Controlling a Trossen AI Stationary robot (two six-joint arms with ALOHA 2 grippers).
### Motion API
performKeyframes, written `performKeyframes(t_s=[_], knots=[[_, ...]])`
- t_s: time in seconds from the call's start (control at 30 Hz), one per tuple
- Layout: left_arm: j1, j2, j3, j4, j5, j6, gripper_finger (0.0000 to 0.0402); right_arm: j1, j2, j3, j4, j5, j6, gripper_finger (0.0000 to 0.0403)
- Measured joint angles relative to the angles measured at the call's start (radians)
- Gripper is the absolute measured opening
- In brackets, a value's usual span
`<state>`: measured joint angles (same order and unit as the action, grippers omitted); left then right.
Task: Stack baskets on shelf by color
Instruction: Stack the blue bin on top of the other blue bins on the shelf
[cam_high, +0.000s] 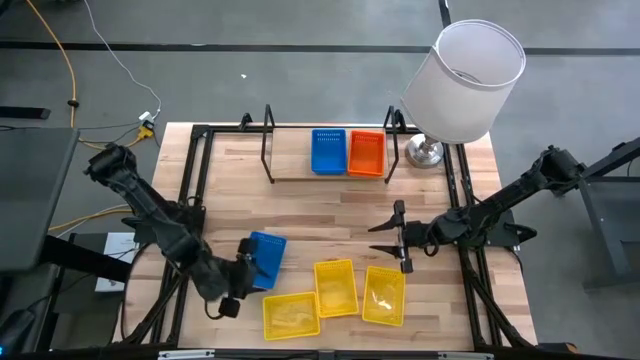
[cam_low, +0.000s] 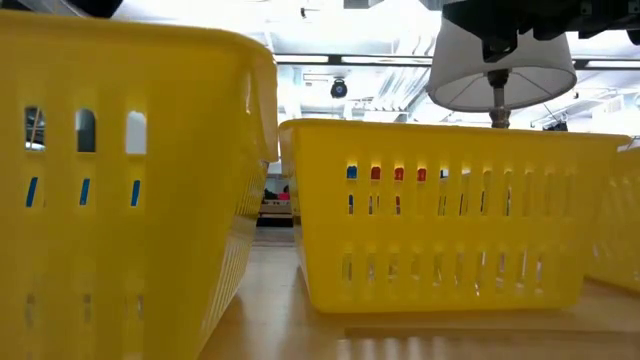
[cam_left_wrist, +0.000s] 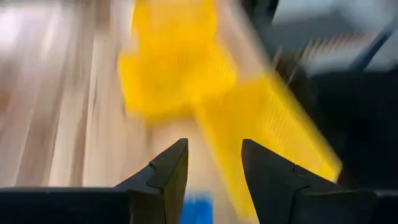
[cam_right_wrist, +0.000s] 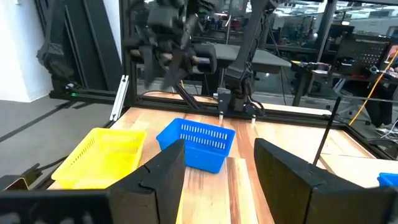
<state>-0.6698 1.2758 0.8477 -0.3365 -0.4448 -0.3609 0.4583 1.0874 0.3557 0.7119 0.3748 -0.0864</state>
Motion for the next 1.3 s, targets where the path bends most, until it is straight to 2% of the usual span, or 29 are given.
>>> performKeyframes(t_s=[0.13,0.27,0.4,0.97,1.3], knots=[[-0.009,0.099,0.115,-0.316,0.033,-0.149,0.014,0.0,0.0,0.0,-0.008,0.0,0.0,0.0181],[-0.015,0.165,0.129,-0.415,0.114,-0.246,0.014,0.0,0.0,0.0,-0.015,0.0,0.0,0.0181],[-0.022,0.225,0.129,-0.414,0.157,-0.257,0.014,0.0,0.0,0.0,-0.024,0.0,0.0,0.0181],[-0.023,0.432,0.129,-0.4,0.092,-0.214,0.014,0.0,0.0,0.0,-0.043,0.001,0.0,0.0181],[0.0,0.454,0.129,-0.404,0.077,-0.191,0.0132,0.0,0.0,0.0,-0.043,0.001,0.003,0.0181]])
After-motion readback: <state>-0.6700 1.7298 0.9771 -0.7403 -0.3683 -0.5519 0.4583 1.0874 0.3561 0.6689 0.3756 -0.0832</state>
